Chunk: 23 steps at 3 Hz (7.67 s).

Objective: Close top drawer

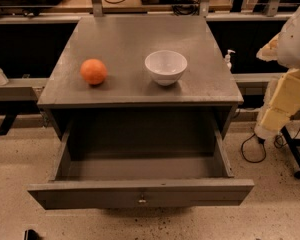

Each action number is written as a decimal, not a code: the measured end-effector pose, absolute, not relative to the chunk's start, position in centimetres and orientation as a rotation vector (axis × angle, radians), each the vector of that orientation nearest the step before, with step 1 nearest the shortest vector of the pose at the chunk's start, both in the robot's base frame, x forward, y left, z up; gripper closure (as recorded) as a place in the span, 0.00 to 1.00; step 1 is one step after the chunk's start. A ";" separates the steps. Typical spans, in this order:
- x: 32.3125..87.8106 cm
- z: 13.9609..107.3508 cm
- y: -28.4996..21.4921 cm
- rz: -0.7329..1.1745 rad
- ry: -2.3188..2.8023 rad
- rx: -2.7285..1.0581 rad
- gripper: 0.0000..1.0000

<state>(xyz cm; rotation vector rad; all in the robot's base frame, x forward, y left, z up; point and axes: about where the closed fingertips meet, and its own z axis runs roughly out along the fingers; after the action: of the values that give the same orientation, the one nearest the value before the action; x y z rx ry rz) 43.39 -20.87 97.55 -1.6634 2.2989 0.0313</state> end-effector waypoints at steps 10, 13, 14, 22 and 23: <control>38.2 73.5 -12.5 0.279 1.690 -1.638 0.53; 36.9 67.9 -12.7 0.255 1.775 -1.582 1.00; 36.5 65.6 -12.7 0.267 1.810 -1.585 1.00; 55.5 57.8 -6.1 0.289 1.787 -1.550 1.00; 55.4 57.8 -6.1 0.289 1.787 -1.550 1.00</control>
Offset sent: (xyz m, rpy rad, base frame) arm 0.0275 0.1124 -0.1501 0.3495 -0.1680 0.1414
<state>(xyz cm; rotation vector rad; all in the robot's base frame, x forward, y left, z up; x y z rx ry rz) 55.43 -6.07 57.75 -1.5496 1.7870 0.2893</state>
